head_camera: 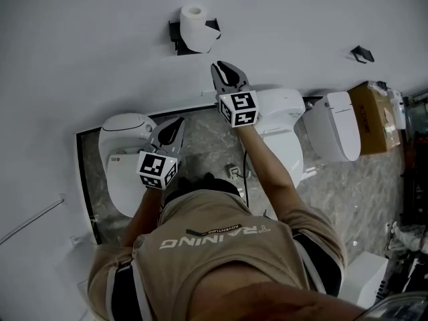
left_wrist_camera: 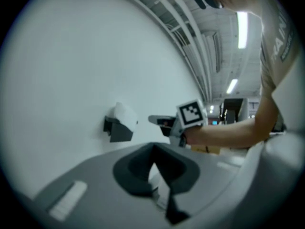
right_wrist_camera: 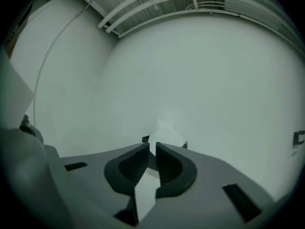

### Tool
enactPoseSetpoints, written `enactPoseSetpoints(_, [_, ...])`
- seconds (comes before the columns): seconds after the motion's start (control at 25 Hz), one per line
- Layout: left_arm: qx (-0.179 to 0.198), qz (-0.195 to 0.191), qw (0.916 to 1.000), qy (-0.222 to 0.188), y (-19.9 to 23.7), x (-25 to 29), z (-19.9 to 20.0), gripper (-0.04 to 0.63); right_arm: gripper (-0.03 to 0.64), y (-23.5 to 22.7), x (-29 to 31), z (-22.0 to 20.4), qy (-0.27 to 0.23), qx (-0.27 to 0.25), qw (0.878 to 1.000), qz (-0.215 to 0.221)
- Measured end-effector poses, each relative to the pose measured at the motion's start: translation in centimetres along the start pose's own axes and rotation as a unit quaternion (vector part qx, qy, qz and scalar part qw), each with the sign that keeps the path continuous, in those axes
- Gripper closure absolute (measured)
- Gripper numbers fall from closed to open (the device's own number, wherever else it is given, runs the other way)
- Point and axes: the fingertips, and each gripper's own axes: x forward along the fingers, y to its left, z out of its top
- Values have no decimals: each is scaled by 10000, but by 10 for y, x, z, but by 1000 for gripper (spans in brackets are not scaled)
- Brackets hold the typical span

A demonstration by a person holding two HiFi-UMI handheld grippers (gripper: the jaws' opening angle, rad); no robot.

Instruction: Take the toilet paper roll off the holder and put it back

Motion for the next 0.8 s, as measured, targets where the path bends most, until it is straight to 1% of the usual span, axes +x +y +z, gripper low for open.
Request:
enactPoseSetpoints(0.04, [-42,-8,10000,-7,0,-1,-2,592,586,4,-11,-1,-37,46,10000,-9])
enactPoseSetpoints(0.12, [-130,-20,9999,-12,-1,-3,-6,592,601,16,-31,-5,-42,191,9998,108])
enactPoseSetpoints(0.28, [-132,-40,9999,-97,-4,-4,-6,592,603,40,-65,-19,52,418,9982,430])
enactPoseSetpoints(0.48, [-43,44,9998,-191,-28,-12,-6,592,603,56,-105,-44,118,839,9947,582])
enactPoseSetpoints(0.6, [69,106,9998,-170,-42,-18,-3,592,603,63,-128,-43,33,905,9935,684])
enactPoseSetpoints(0.68, [65,157,9998,-140,-53,-20,-3,592,603,66,-144,-38,0,878,9934,739])
enactPoseSetpoints(0.8, [28,231,9997,-100,-80,-23,-4,592,603,68,-177,-29,-47,854,9925,879])
